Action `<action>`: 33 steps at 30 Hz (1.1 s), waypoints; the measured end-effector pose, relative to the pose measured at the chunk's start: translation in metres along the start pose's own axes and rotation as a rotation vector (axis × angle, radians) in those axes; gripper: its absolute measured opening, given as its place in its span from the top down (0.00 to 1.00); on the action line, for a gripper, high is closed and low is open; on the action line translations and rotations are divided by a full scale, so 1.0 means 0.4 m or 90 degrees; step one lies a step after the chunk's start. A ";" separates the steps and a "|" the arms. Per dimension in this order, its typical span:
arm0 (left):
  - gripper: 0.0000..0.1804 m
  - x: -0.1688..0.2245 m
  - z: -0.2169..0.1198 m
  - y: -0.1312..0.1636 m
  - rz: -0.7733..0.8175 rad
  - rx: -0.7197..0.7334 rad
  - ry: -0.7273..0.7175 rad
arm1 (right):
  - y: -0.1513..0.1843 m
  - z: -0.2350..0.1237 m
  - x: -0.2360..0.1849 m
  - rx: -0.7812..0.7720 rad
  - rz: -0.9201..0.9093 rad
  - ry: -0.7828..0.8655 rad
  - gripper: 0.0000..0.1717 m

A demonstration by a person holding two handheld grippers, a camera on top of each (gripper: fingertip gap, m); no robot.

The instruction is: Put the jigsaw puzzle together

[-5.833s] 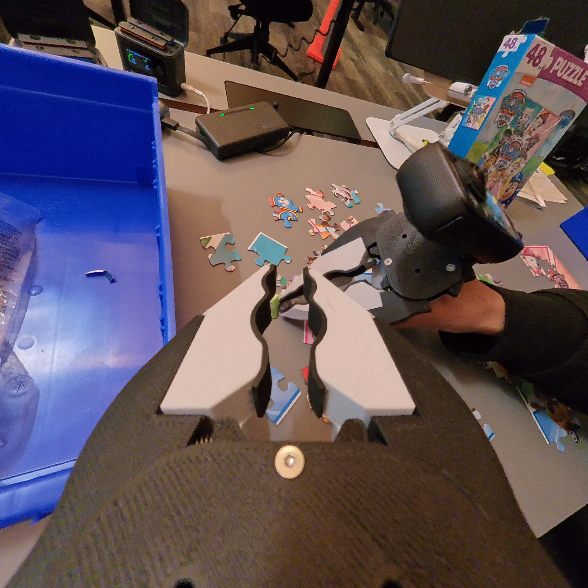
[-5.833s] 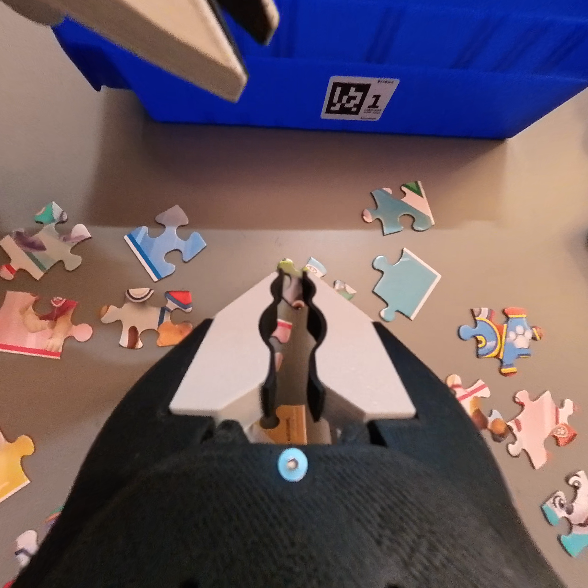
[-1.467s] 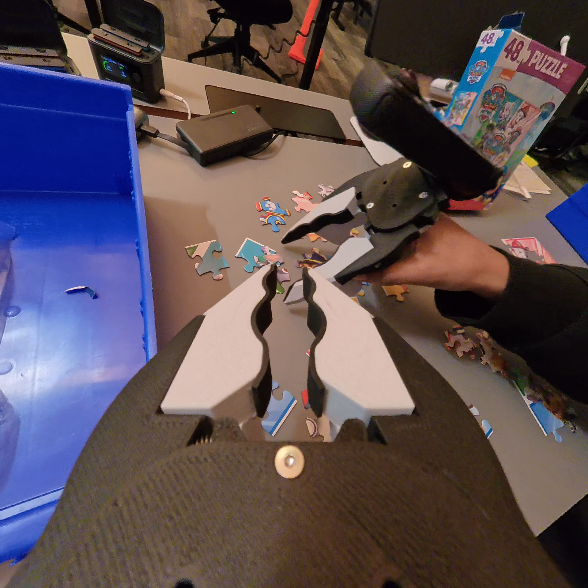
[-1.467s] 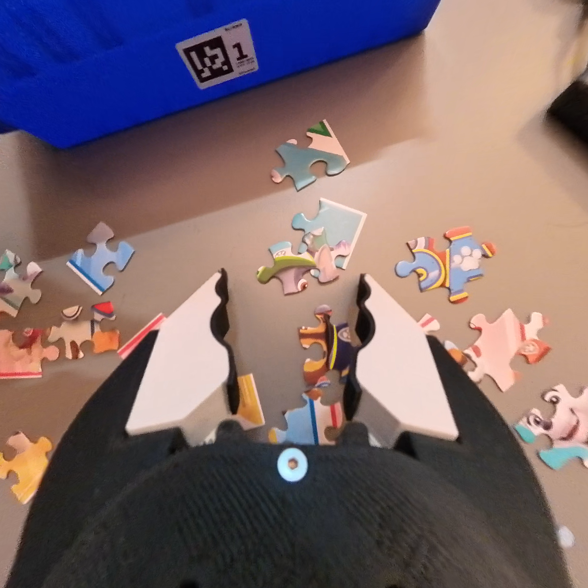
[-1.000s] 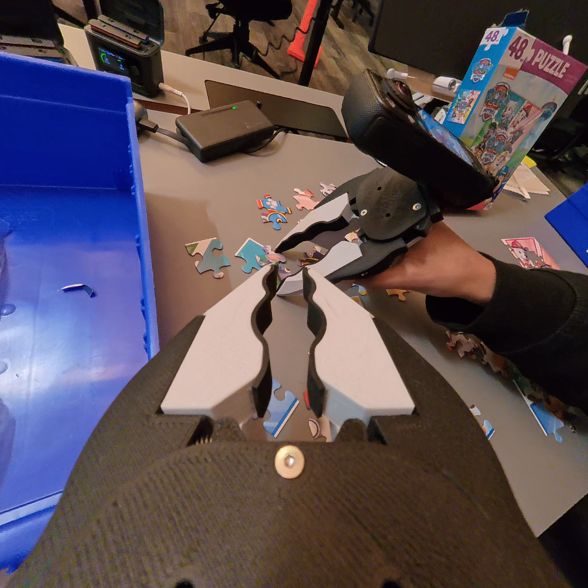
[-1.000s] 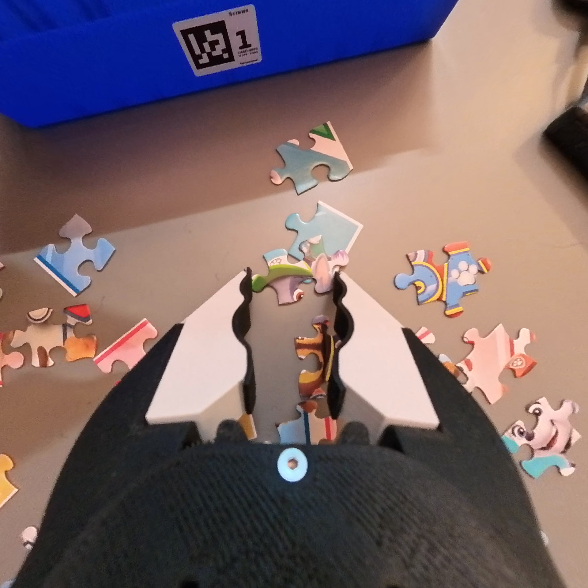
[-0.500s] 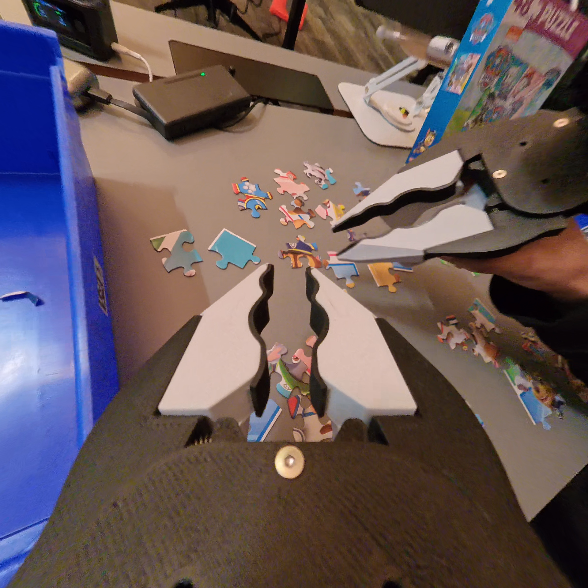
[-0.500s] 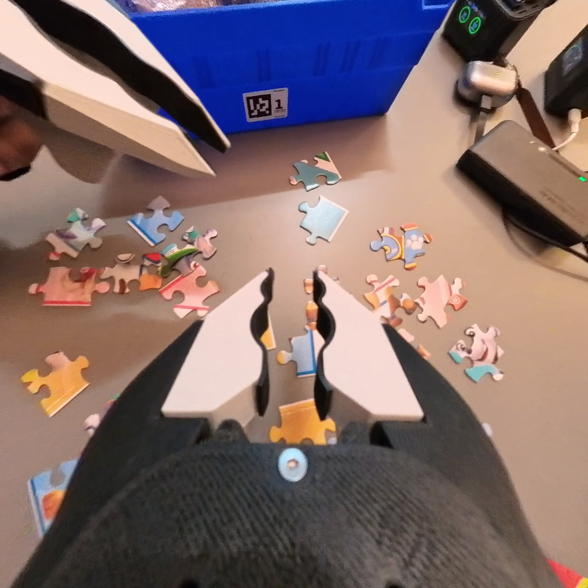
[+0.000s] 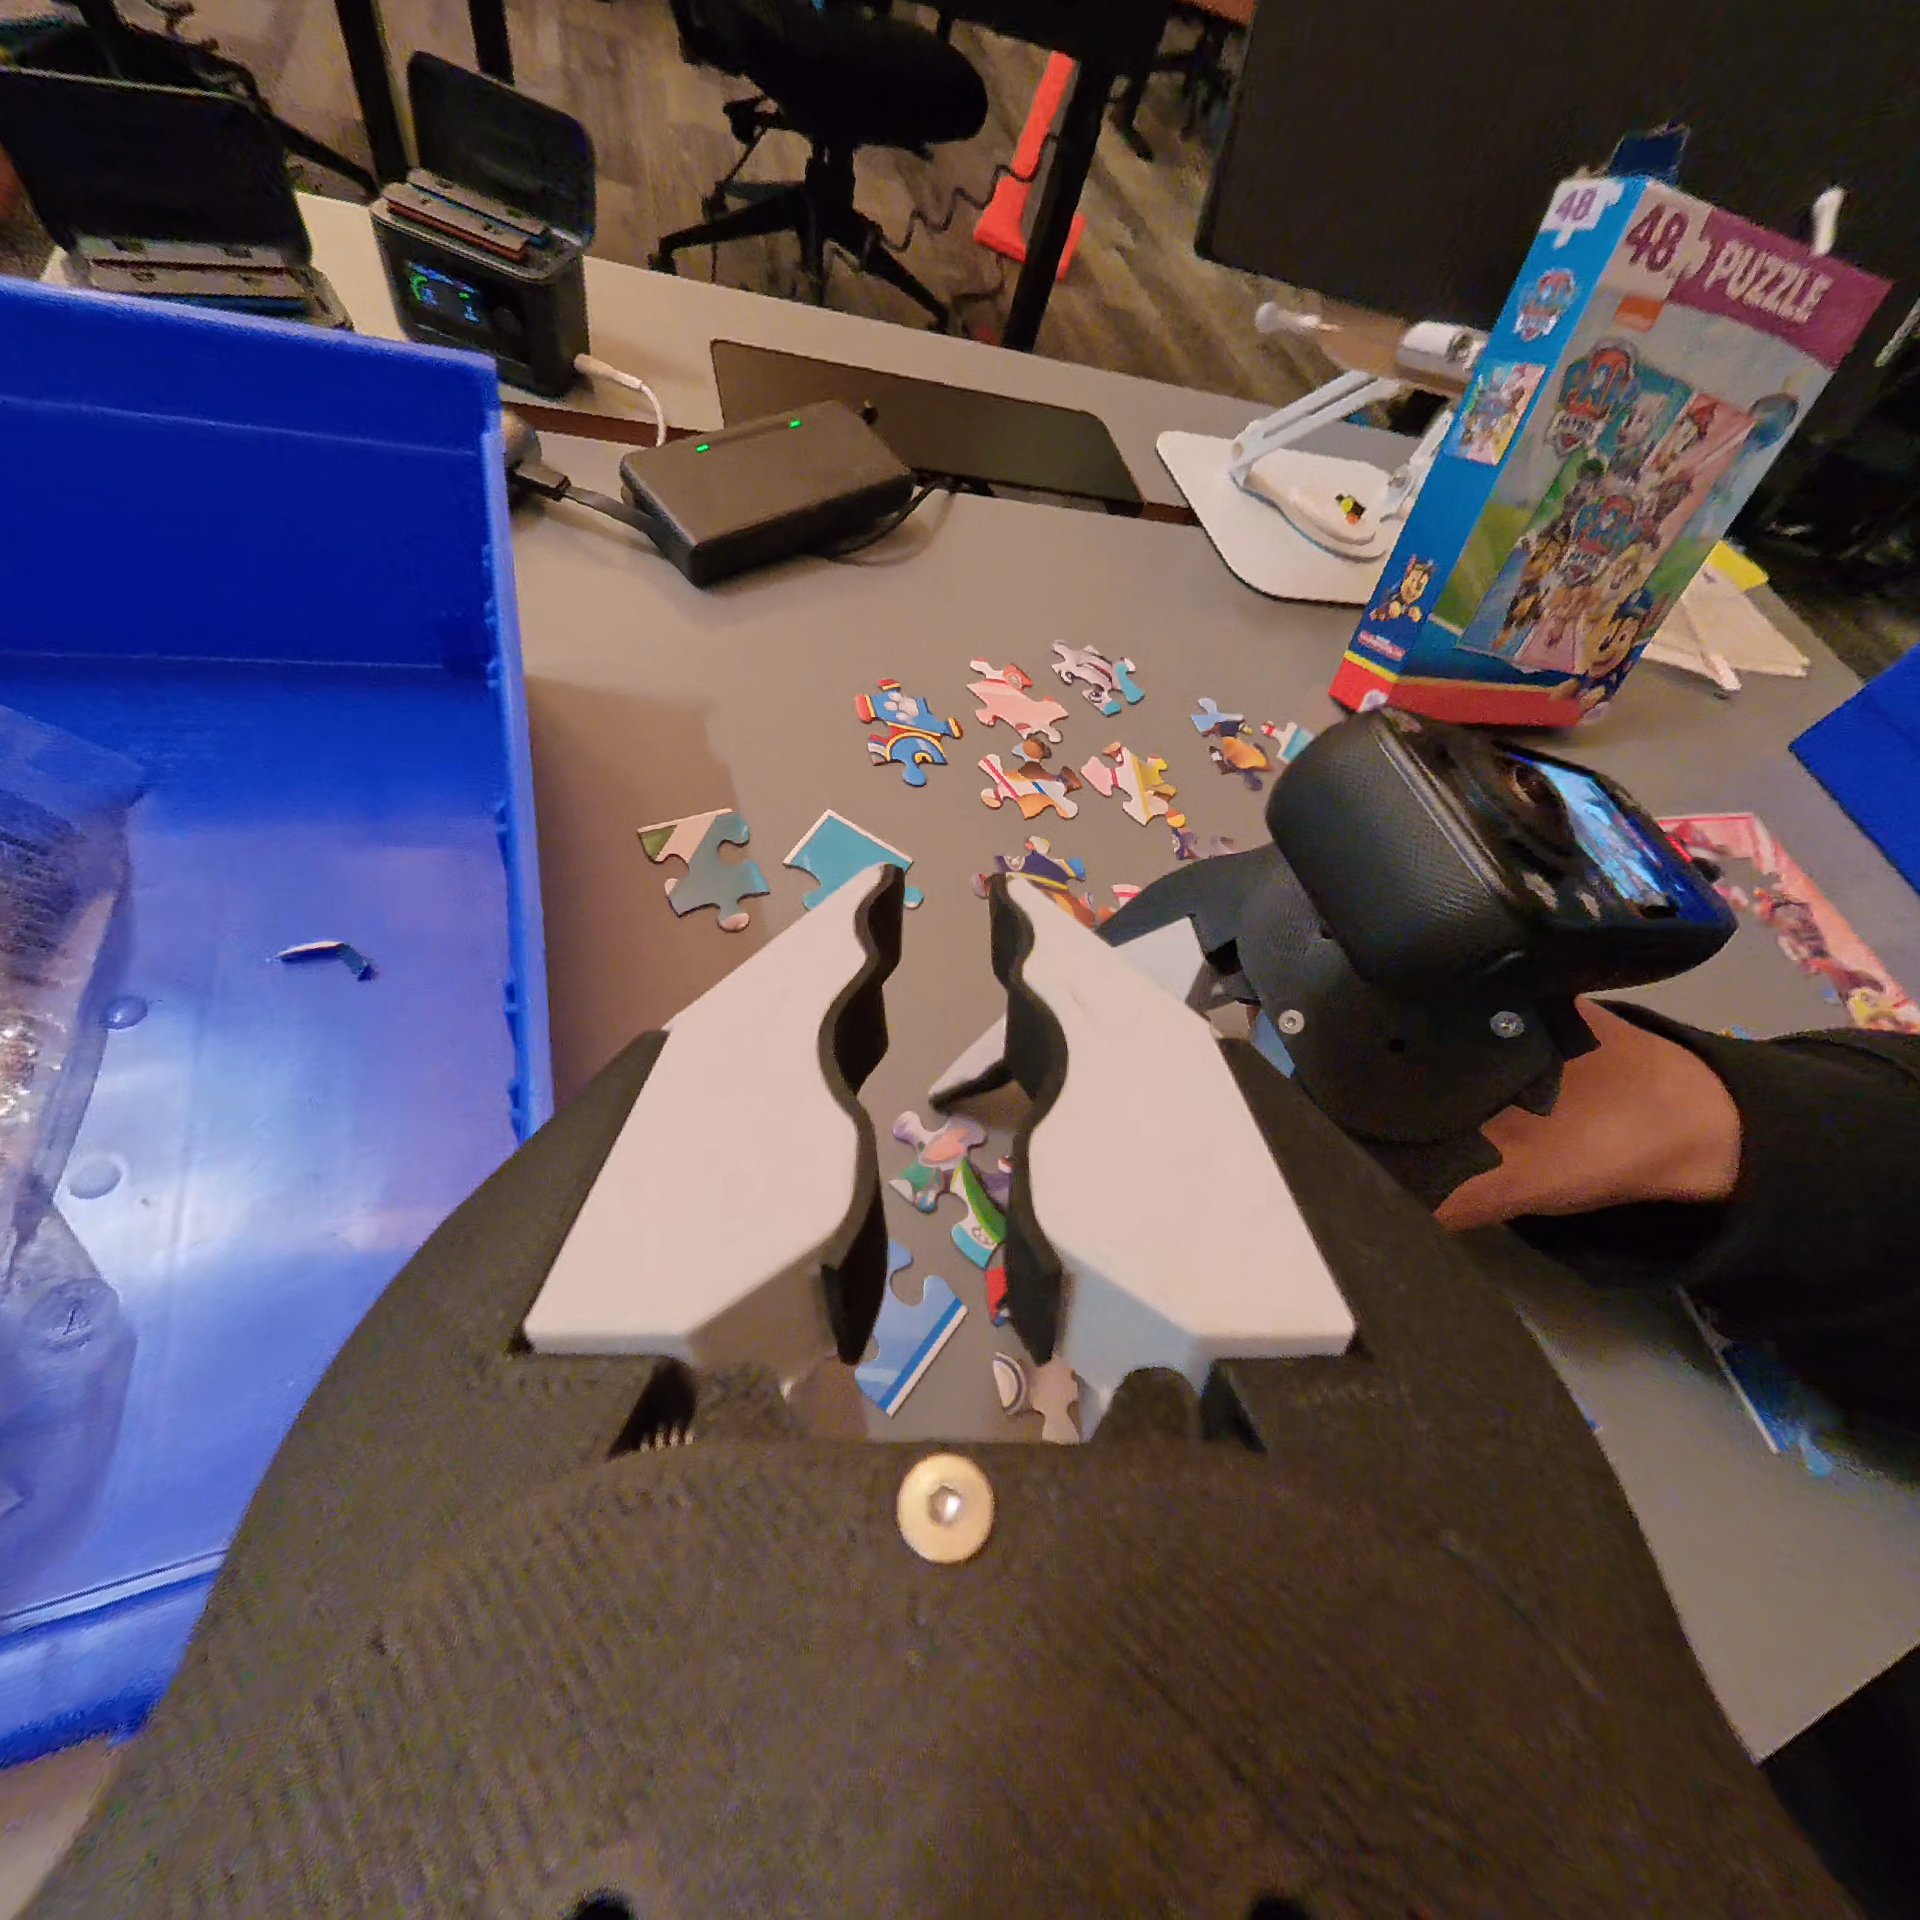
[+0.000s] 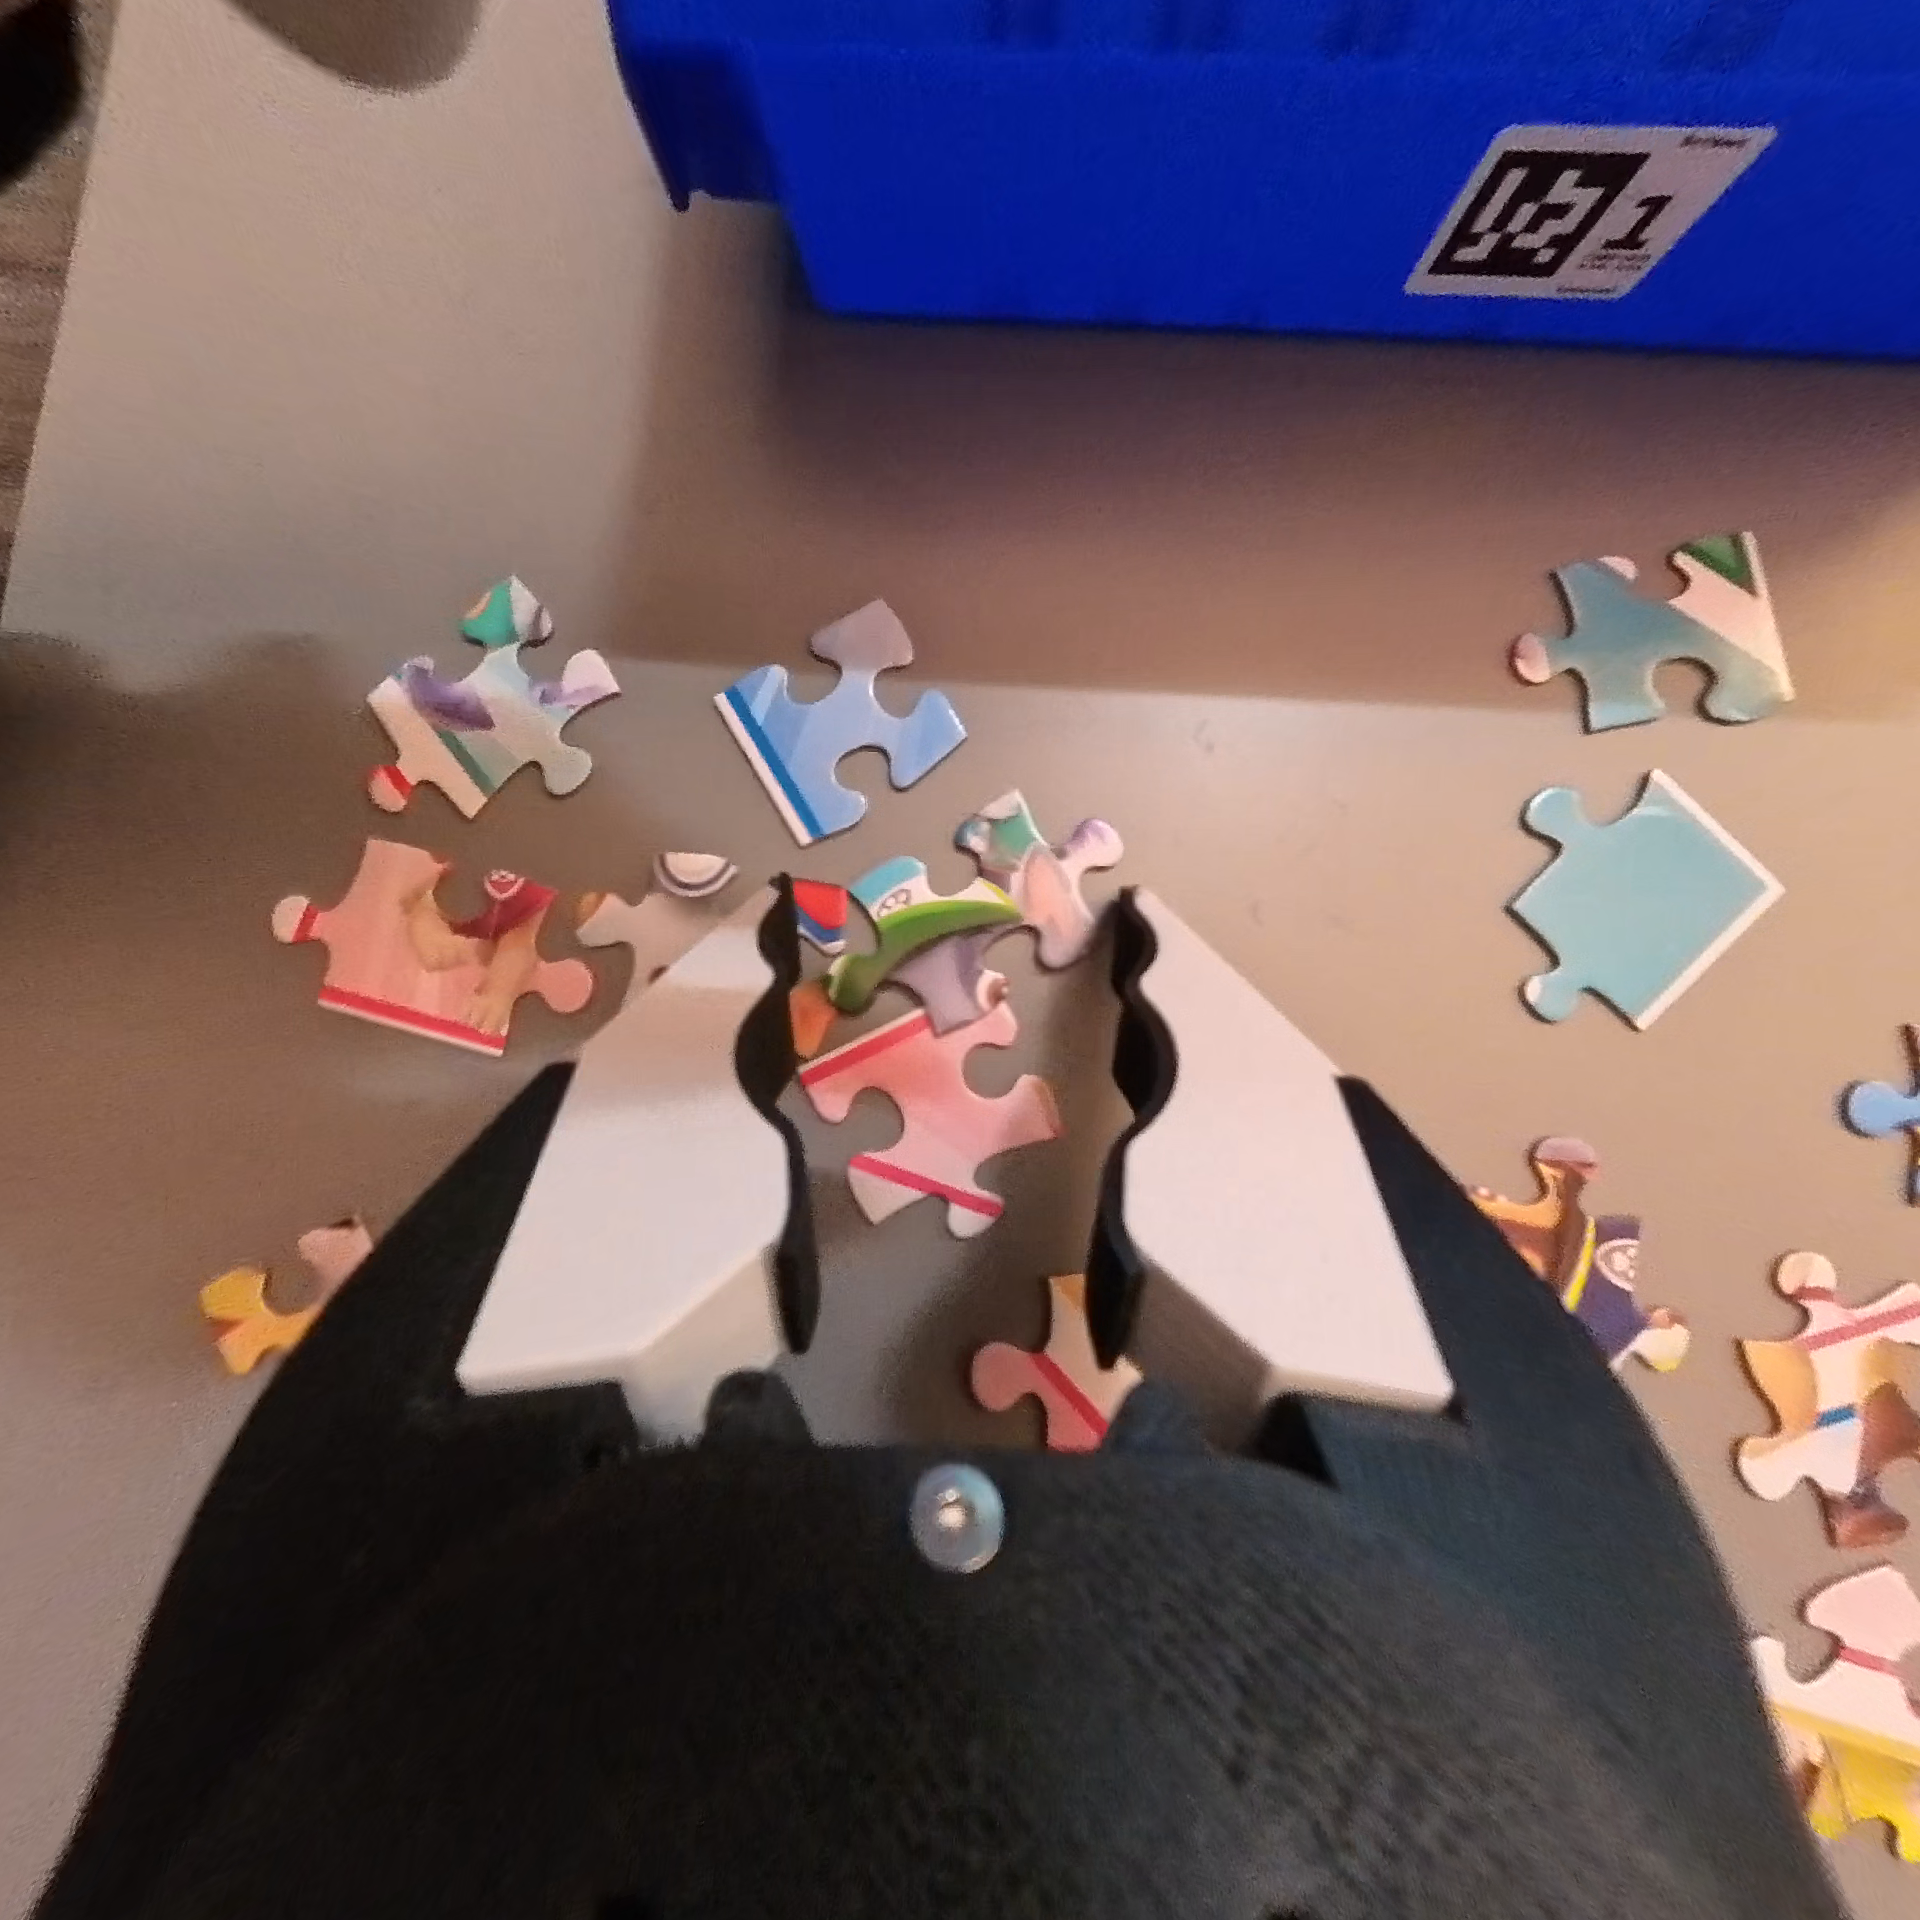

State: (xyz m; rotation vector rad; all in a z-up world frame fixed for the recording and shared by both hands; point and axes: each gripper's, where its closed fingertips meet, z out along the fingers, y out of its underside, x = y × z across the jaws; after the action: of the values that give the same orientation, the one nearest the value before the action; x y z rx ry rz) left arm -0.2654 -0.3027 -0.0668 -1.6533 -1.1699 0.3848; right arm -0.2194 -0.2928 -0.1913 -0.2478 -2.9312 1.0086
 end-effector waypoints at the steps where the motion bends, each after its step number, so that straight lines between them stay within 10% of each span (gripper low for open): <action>1: 0.93 -0.002 0.002 -0.001 -0.007 0.004 0.007 | 0.001 -0.001 -0.004 -0.004 -0.003 -0.004 0.68; 24: 0.91 0.020 0.028 0.010 -0.003 -0.011 0.034 | -0.020 -0.119 0.040 0.068 0.009 0.051 0.79; 33: 0.79 0.215 0.119 0.060 -0.101 -0.085 0.311 | 0.028 -0.359 0.077 0.148 0.033 0.186 0.79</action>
State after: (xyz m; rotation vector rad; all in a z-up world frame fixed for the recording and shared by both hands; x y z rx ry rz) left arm -0.2470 -0.2046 -0.0833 -1.6315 -0.9581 -0.1963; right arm -0.2365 -0.1919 -0.0854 -0.4236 -2.5346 1.1937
